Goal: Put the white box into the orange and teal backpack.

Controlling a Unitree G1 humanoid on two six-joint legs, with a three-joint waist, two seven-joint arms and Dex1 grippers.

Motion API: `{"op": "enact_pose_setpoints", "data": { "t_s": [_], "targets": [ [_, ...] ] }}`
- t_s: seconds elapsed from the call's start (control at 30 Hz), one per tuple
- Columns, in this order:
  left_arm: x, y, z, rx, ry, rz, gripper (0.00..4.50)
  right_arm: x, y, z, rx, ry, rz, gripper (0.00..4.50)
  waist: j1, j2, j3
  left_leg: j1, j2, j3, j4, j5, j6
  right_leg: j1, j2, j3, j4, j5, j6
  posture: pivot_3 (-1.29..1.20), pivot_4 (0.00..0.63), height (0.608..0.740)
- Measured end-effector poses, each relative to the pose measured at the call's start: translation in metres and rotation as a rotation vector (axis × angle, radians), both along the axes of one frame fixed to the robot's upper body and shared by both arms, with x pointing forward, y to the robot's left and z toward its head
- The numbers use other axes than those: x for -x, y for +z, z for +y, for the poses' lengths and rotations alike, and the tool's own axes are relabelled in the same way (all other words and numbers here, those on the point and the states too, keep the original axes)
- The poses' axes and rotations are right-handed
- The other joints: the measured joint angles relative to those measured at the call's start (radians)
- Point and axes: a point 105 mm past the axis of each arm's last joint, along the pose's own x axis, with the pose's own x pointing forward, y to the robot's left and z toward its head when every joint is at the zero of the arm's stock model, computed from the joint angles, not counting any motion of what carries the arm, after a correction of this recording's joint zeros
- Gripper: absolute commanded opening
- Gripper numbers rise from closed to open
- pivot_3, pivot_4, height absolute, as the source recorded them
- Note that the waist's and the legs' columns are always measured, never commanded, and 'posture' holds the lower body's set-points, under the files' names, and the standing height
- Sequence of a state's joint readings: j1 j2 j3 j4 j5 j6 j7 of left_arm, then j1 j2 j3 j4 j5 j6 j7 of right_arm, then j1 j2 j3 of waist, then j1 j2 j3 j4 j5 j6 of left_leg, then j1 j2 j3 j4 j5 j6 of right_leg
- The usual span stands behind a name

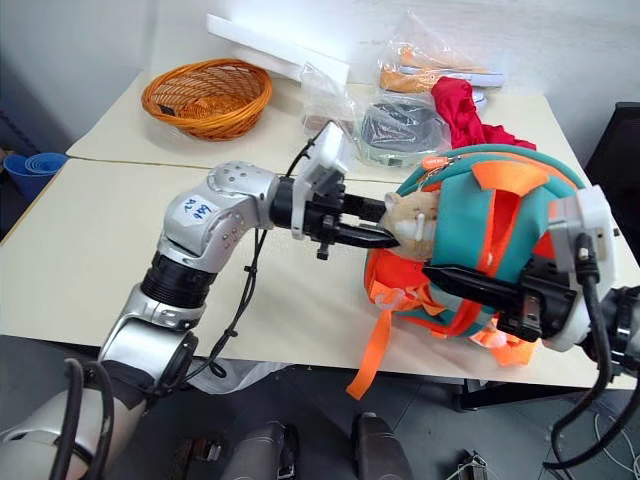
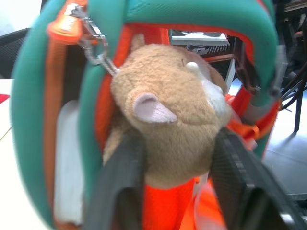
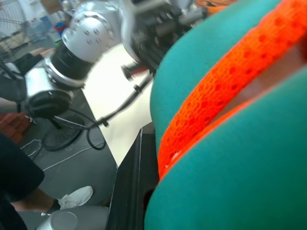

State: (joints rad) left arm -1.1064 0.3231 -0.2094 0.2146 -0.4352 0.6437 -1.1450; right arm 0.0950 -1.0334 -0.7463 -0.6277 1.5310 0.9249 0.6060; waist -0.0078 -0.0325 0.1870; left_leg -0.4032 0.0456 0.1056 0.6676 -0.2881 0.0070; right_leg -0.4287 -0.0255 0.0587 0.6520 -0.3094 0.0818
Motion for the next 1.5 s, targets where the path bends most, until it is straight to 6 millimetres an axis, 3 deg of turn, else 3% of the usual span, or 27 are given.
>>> {"op": "enact_pose_setpoints", "data": {
  "t_s": [0.1, 0.2, 0.27, 0.4, 0.47, 0.57, 0.63, 0.73, 0.83, 0.93, 1.0, 1.1, 1.23, 1.33, 1.4, 1.5],
  "targets": [
    [-0.020, 0.022, 0.032, 0.014, 0.082, 0.000, 0.16, 0.004, -0.003, -0.012, 0.001, -0.045, 0.011, 0.00, -0.004, 0.000, 0.000, 0.000, 0.000, 0.000, 0.000, 0.000, 0.000, 0.000, 0.000, 0.000, 0.000, 0.000, 0.000, 0.00, 0.150, 0.740],
    [-0.035, 0.038, 0.058, -0.014, 0.125, -0.037, 0.13, 0.011, -0.006, -0.023, 0.009, -0.085, 0.020, 0.00, -0.005, 0.000, 0.000, 0.000, -0.001, 0.000, -0.001, 0.000, 0.000, 0.000, 0.002, -0.001, -0.001, 0.000, 0.000, 0.00, 0.150, 0.740],
    [-0.039, 0.036, 0.070, -0.073, 0.114, -0.093, 0.13, 0.014, -0.008, -0.028, 0.014, -0.103, 0.026, 0.00, -0.008, 0.000, 0.000, 0.000, -0.001, 0.001, -0.001, 0.000, 0.000, 0.000, 0.002, -0.001, -0.001, 0.000, 0.000, 0.00, 0.150, 0.740],
    [-0.043, -0.004, 0.090, -0.287, 0.083, -0.239, 0.13, 0.018, -0.013, -0.034, 0.003, -0.120, 0.038, 0.00, -0.013, 0.001, 0.000, 0.001, -0.001, 0.001, -0.001, -0.001, 0.001, 0.001, -0.001, 0.000, -0.002, 0.000, 0.000, 0.00, 0.150, 0.740],
    [-0.041, -0.050, 0.098, -0.422, 0.039, -0.286, 0.13, 0.018, -0.017, -0.037, -0.001, -0.129, 0.051, 0.00, -0.018, 0.001, -0.001, 0.001, 0.000, 0.001, -0.002, -0.001, 0.001, 0.001, -0.001, 0.000, -0.002, 0.000, 0.000, 0.00, 0.150, 0.740],
    [-0.031, -0.098, 0.082, -0.468, -0.027, -0.268, 0.13, 0.016, -0.017, -0.039, 0.001, -0.140, 0.042, 0.00, -0.018, 0.001, -0.001, 0.000, 0.000, 0.001, 0.000, -0.001, 0.002, 0.001, -0.002, 0.000, -0.001, 0.000, 0.000, 0.00, 0.150, 0.740],
    [-0.025, -0.116, 0.065, -0.481, -0.062, -0.310, 0.13, 0.014, -0.015, -0.038, 0.003, -0.140, 0.025, 0.00, -0.015, 0.001, -0.001, -0.001, -0.001, 0.000, 0.001, -0.001, 0.002, 0.001, -0.002, 0.000, -0.001, 0.000, 0.000, 0.00, 0.150, 0.740],
    [-0.026, -0.118, 0.042, -0.463, -0.039, -0.404, 0.13, 0.008, -0.016, -0.035, 0.002, -0.136, 0.013, 0.00, -0.015, 0.001, -0.001, 0.000, -0.001, 0.000, 0.001, -0.001, 0.002, 0.001, -0.002, 0.000, 0.000, 0.000, 0.001, 0.00, 0.150, 0.740],
    [-0.031, -0.120, 0.024, -0.416, 0.020, -0.386, 0.13, -0.002, -0.015, -0.030, 0.010, -0.141, -0.017, 0.00, -0.015, 0.001, -0.001, 0.000, -0.002, 0.000, 0.001, -0.001, 0.003, 0.001, -0.002, 0.000, 0.000, 0.001, 0.001, 0.00, 0.150, 0.740],
    [-0.040, -0.119, 0.025, -0.395, 0.086, -0.337, 0.13, -0.012, -0.014, -0.025, 0.015, -0.160, -0.035, 0.00, -0.017, 0.001, -0.001, 0.000, -0.002, 0.000, 0.001, -0.001, 0.003, 0.001, -0.002, 0.000, 0.001, 0.001, 0.001, 0.00, 0.150, 0.740],
    [-0.049, -0.111, 0.035, -0.390, 0.133, -0.305, 0.83, -0.016, -0.017, -0.025, 0.024, -0.184, -0.028, 0.65, -0.019, 0.001, -0.001, 0.000, -0.002, 0.000, 0.000, -0.001, 0.003, 0.000, -0.002, 0.000, 0.001, 0.001, 0.001, 0.00, 0.150, 0.740],
    [-0.055, -0.093, 0.064, -0.347, 0.174, -0.217, 1.71, -0.013, -0.026, -0.034, 0.043, -0.214, 0.012, 1.54, -0.022, 0.001, -0.001, 0.000, 0.000, 0.001, -0.001, 0.000, 0.002, 0.000, 0.000, 0.000, 0.000, 0.000, 0.001, 0.00, 0.150, 0.740],
    [-0.054, -0.066, 0.109, -0.250, 0.222, -0.043, 2.90, 0.002, -0.023, -0.077, 0.149, -0.298, 0.056, 2.80, -0.019, 0.002, -0.001, 0.000, -0.002, 0.001, -0.001, 0.000, 0.002, 0.000, 0.001, -0.001, 0.000, 0.000, 0.000, 0.00, 0.150, 0.740],
    [-0.045, -0.045, 0.151, -0.208, 0.257, 0.050, 3.79, 0.018, -0.002, -0.124, 0.214, -0.382, 0.064, 3.77, -0.023, 0.001, -0.001, 0.001, -0.003, 0.003, 0.000, -0.001, 0.003, 0.001, 0.002, -0.001, 0.000, 0.000, 0.001, 0.00, 0.150, 0.740],
    [-0.040, -0.033, 0.164, -0.176, 0.275, 0.070, 4.33, 0.024, 0.011, -0.140, 0.215, -0.416, 0.052, 4.39, -0.021, 0.001, -0.001, 0.002, -0.003, 0.003, 0.000, -0.001, 0.004, 0.001, 0.001, -0.001, 0.000, 0.000, 0.001, 0.00, 0.150, 0.740],
    [-0.033, -0.011, 0.187, -0.146, 0.342, 0.065, 4.47, 0.035, 0.028, -0.162, 0.251, -0.446, 0.048, 4.49, -0.021, 0.001, -0.001, 0.002, -0.003, 0.002, -0.001, -0.001, 0.004, 0.001, 0.000, -0.001, 0.000, 0.000, 0.001, 0.00, 0.150, 0.740]
  ]
}}
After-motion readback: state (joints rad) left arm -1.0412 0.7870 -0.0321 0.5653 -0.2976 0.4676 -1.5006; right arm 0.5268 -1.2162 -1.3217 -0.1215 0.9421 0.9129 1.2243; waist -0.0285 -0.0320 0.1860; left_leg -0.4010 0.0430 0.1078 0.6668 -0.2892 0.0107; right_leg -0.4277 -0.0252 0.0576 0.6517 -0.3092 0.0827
